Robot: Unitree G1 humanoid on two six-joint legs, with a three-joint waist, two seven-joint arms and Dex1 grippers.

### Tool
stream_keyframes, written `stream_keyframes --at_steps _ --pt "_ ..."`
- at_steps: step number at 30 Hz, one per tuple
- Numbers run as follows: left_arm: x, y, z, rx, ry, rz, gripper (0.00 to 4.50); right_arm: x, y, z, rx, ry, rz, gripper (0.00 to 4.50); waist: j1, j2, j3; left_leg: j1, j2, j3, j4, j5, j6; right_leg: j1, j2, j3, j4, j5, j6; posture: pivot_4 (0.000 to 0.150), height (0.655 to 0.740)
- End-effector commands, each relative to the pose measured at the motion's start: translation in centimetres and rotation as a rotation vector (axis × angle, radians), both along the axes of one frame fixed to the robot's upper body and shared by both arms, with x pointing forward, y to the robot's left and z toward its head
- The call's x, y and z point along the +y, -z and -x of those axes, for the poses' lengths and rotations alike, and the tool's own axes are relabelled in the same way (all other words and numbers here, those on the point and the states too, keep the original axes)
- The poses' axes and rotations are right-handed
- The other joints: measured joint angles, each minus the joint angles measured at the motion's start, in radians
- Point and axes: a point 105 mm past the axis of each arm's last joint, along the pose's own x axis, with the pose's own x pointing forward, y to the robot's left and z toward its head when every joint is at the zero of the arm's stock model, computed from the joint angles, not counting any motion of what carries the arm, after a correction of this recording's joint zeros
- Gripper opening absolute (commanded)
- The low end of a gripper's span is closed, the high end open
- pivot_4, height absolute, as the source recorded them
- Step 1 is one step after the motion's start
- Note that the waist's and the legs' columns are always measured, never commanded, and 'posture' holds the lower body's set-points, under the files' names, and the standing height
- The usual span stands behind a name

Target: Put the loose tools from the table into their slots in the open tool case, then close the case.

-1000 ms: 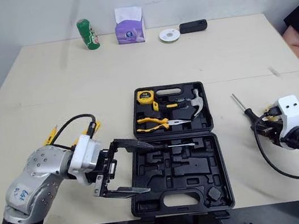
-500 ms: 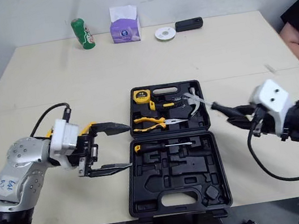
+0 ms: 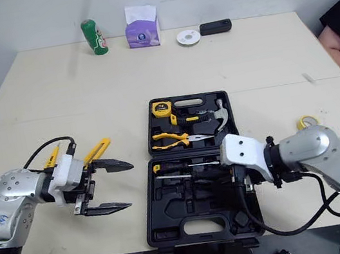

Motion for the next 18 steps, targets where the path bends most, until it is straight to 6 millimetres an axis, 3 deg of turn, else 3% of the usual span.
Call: stream_keyframes --at_steps 1,6,18 --pt "0.3 -0.3 0.7 -0.039 0.019 -0.023 4.50 -0.2 -0.8 -0.7 -0.069 -0.006 0.039 0.95 -0.001 0.000 0.000 0.000 0.000 0.000 0.000 0.000 0.000 0.000 0.000 0.000 0.000 0.000 0.000 0.150 0.7400" --pt "0.1 0.1 1.6 -0.023 0.026 -0.016 4.50 -0.8 -0.7 -1.0 -0.092 -0.009 0.094 0.95 -0.005 0.000 0.000 0.000 0.000 0.000 0.000 0.000 0.000 0.000 0.000 0.000 0.000 0.000 0.000 0.150 0.7400" --pt "-0.7 -0.5 0.8 -0.027 -0.018 0.048 4.50 -2.1 -0.2 -1.7 -0.091 0.002 0.192 0.95 -0.022 0.000 0.000 0.000 0.000 0.000 0.000 0.000 0.000 0.000 0.000 -0.001 0.001 0.000 0.000 0.150 0.7400"
